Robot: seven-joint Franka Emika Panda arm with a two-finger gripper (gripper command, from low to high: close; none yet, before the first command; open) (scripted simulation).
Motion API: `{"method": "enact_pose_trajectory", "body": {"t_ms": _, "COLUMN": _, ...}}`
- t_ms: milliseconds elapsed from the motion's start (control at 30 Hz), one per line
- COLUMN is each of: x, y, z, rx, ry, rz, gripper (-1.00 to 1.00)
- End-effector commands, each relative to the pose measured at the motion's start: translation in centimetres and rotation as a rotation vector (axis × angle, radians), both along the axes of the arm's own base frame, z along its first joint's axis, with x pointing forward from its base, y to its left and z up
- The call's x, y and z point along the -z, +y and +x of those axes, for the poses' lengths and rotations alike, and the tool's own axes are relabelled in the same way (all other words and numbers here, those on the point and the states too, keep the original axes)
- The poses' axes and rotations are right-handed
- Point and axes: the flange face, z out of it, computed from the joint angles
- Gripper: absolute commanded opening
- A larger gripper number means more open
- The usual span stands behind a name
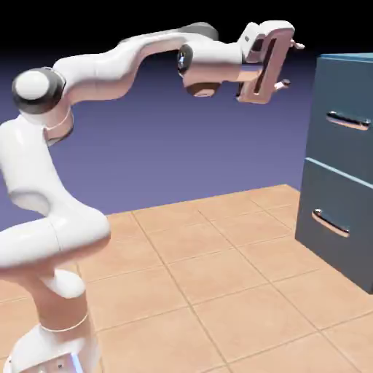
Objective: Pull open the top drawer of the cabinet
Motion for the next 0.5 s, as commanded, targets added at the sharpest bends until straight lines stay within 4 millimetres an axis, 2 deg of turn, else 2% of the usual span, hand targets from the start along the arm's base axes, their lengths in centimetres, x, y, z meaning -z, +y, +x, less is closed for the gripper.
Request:
{"method": "enact_pose_trajectory", "body": {"t_ms": 0, "x": 0.4, "y": 0.2, "z": 0.6, "rx": -0.007, "ry": -0.002, "rz": -0.019, "gripper": 0.00}}
{"method": "enact_pose_trajectory", "body": {"t_ms": 233, "x": 4.2, "y": 1.1, "z": 5.3, "rx": -0.049, "ry": -0.015, "rz": -0.141, "gripper": 0.00}}
{"method": "enact_pose_trajectory", "body": {"t_ms": 467, "x": 8.9, "y": 1.2, "z": 10.0, "rx": -0.082, "ry": -0.028, "rz": -0.237, "gripper": 0.00}}
